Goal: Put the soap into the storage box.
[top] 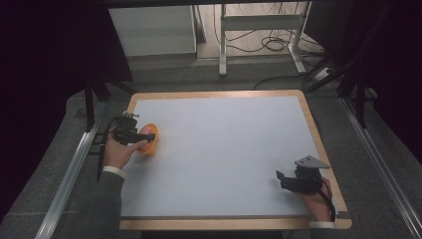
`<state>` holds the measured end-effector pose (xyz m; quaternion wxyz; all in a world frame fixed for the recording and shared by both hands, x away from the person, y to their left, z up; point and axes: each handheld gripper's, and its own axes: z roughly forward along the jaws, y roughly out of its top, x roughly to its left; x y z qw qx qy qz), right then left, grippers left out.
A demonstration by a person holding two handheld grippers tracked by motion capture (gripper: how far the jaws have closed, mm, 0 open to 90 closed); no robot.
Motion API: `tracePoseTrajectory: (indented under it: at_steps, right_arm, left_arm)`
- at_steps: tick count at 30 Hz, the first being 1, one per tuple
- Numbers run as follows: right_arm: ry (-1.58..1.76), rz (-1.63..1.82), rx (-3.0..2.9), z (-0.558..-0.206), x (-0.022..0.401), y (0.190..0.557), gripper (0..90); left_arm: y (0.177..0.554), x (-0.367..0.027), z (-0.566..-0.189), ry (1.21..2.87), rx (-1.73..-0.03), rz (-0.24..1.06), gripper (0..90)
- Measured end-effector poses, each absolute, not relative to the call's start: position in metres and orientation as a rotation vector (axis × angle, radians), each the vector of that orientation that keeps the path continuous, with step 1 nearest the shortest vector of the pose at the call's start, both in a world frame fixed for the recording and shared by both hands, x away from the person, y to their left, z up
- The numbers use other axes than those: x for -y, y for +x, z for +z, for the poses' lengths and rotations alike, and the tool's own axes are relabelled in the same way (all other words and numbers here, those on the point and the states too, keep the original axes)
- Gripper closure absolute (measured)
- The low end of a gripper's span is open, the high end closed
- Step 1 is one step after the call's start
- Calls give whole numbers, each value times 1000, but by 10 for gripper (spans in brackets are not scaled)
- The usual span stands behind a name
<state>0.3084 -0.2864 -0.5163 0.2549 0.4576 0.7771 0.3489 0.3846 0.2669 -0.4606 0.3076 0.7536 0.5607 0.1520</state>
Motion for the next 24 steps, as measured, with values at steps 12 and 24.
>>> tracePoseTrajectory:
  at_steps: [12,24]
  right_arm:
    - [1234,936,-2121,-518,284,308,142]
    - [1238,930,-2126,-518,283,308,142]
  left_arm:
    - [348,-240,-457,2017,-1292,386,204]
    - [319,-223,-480,2011,-1188,307,204]
